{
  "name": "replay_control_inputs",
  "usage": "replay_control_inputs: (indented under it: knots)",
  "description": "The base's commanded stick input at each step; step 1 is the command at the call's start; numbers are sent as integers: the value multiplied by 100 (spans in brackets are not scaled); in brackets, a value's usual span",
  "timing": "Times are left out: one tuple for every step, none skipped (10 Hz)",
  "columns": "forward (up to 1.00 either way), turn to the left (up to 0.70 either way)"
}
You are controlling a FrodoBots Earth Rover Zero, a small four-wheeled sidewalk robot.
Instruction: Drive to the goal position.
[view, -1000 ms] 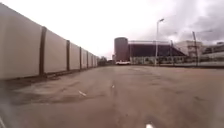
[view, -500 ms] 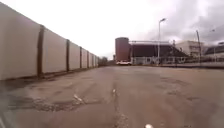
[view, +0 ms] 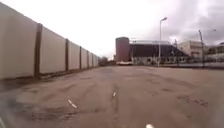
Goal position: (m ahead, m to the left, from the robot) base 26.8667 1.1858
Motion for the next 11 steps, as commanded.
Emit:
replay_control_inputs:
  knots:
    - [60, 0]
    - [60, 0]
    - [60, 0]
    - [60, 0]
    - [60, 0]
    - [60, 0]
    - [60, 0]
    - [60, 0]
    - [60, 0]
    - [60, 0]
    - [60, 0]
